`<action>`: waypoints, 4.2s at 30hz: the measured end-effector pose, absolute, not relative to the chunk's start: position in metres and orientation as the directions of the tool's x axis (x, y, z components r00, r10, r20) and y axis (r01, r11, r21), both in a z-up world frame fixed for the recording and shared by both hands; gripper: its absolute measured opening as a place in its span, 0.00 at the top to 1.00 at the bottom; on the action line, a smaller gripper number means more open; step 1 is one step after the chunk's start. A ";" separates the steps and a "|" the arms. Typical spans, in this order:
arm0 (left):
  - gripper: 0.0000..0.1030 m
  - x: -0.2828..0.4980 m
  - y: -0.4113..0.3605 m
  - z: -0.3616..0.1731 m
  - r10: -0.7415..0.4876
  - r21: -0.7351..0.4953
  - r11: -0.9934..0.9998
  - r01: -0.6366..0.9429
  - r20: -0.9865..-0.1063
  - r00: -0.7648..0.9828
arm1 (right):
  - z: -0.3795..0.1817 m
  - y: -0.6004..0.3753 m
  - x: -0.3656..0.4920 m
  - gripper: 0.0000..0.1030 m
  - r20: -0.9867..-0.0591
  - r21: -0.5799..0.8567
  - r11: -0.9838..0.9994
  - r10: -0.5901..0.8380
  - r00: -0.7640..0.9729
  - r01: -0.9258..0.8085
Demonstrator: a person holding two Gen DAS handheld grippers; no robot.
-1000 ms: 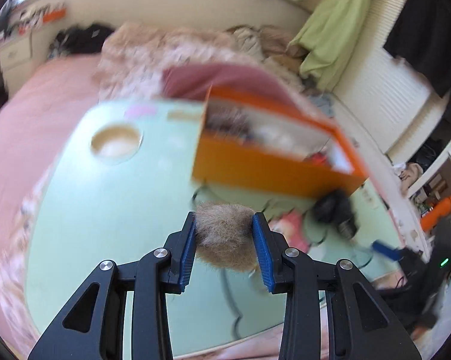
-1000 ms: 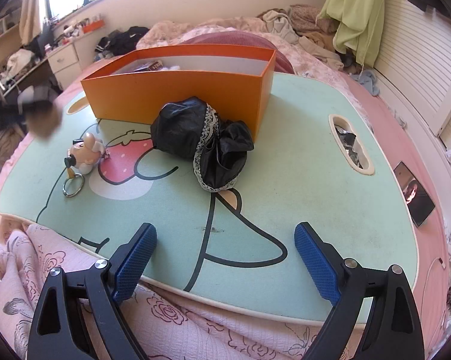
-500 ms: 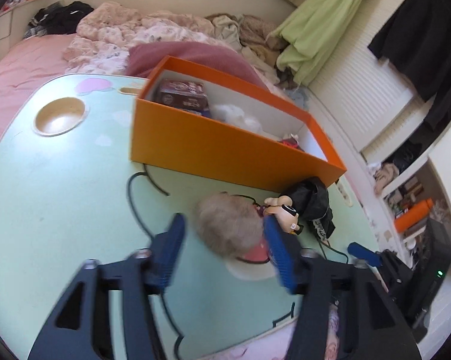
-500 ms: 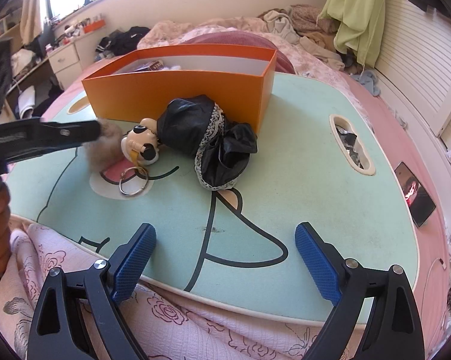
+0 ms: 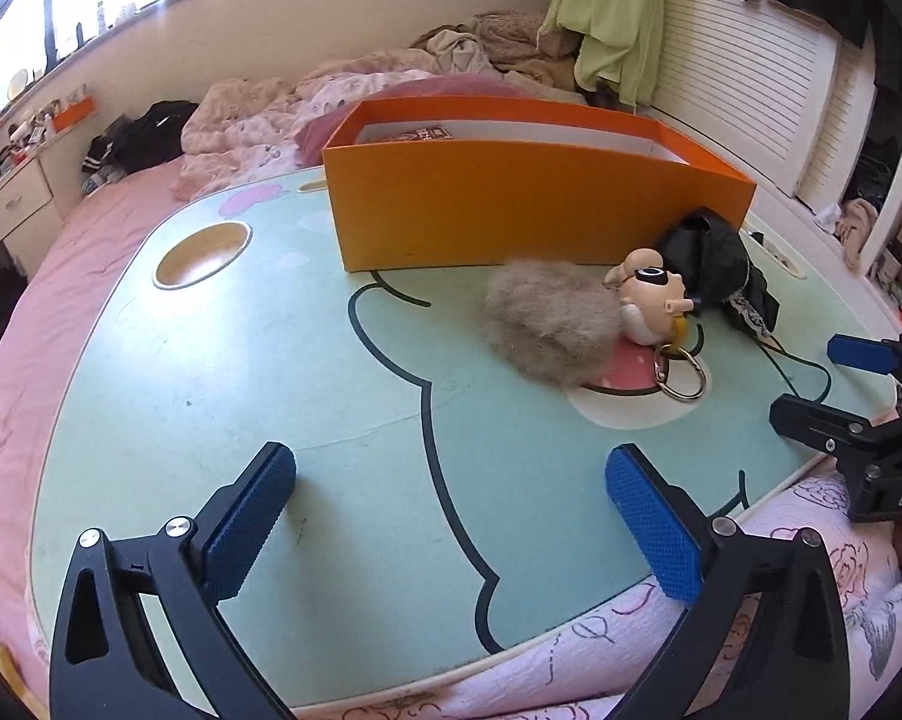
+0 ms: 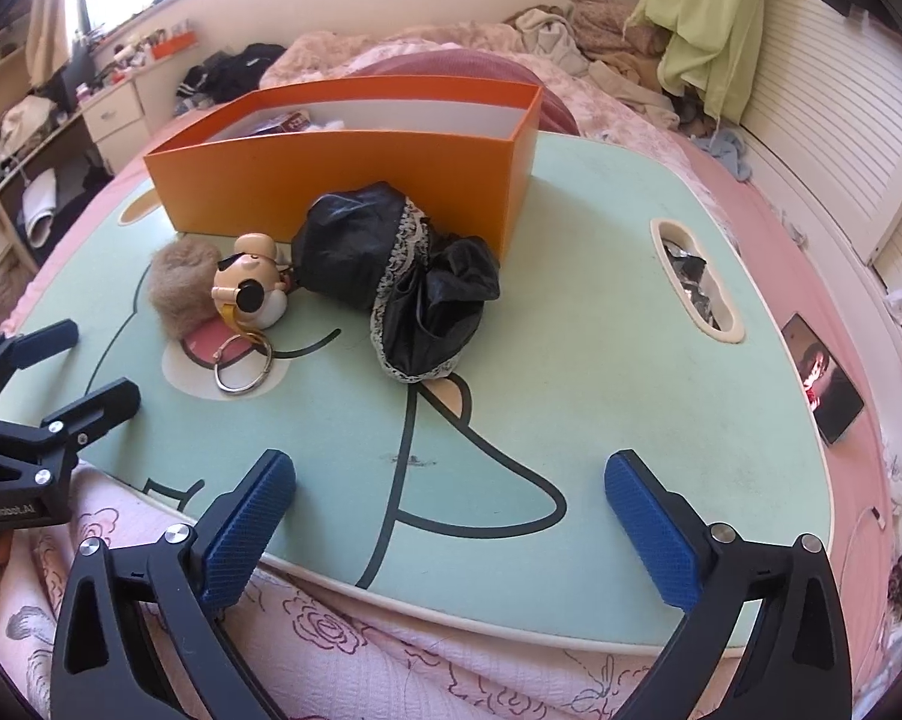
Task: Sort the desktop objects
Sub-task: 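Carry the beige fur ball out and place it beside the figurine, then reach the right gripper into the box and grasp the clear bubble-wrap bag, then lift the bubble-wrap bag out and set it behind the beige fur ball, then reach the left gripper into the box and grasp the white fluffy fur piece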
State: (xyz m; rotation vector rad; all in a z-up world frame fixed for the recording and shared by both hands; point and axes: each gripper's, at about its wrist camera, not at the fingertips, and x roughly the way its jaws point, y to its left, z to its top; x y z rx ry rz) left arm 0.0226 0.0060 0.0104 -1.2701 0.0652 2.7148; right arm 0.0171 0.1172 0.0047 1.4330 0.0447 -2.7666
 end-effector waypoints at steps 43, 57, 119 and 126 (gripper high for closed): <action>0.00 0.024 0.008 0.010 0.112 -0.021 -0.989 -0.149 -0.764 -0.636 | 0.096 0.111 -0.149 0.94 -0.827 0.236 -0.961 -0.278 -0.489 0.146; 0.00 0.030 0.003 0.009 0.115 -0.024 -0.989 -0.149 -0.758 -0.642 | 0.026 0.084 -0.229 0.74 -0.956 0.082 -0.997 -0.081 -0.280 0.007; 0.00 0.029 0.004 0.007 0.110 -0.022 -0.989 -0.144 -0.760 -0.640 | 0.000 0.092 0.025 0.01 -0.811 0.005 -0.979 -0.124 -0.572 0.205; 0.00 0.030 0.003 0.007 0.094 -0.018 -0.992 -0.125 -0.761 -0.642 | 0.000 0.092 0.025 0.01 -0.811 0.005 -0.979 -0.123 -0.572 0.204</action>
